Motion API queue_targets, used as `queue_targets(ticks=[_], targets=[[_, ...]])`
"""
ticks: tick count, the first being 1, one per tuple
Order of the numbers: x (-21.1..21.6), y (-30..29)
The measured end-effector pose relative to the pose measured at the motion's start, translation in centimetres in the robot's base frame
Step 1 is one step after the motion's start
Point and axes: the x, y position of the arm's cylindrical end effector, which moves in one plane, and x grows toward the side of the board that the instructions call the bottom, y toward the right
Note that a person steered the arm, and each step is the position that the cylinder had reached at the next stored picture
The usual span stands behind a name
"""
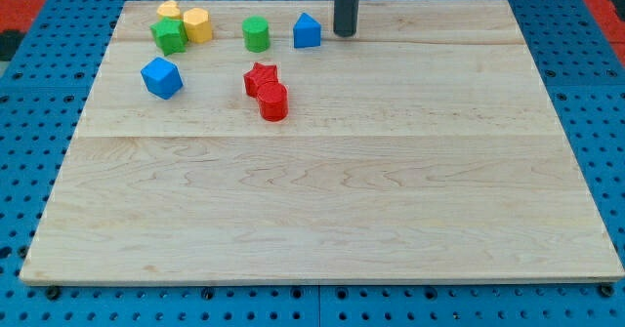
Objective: Move the red blocks and blue triangle to the center of the board
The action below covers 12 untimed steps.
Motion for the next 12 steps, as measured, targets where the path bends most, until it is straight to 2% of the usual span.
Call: queue_targets(ticks=[1,2,3,4,5,6,7,8,9,10,12], targets=[[-1.3,-3.8],[5.3,-3.9],[8.7,-4.0],[3.6,-0.9],[1.7,-4.8],[8.2,-8.1],[12.4,-8.8],[12.5,-13.0],[14.9,-14.7],[21.6,-14.2],[22.4,-11.9]])
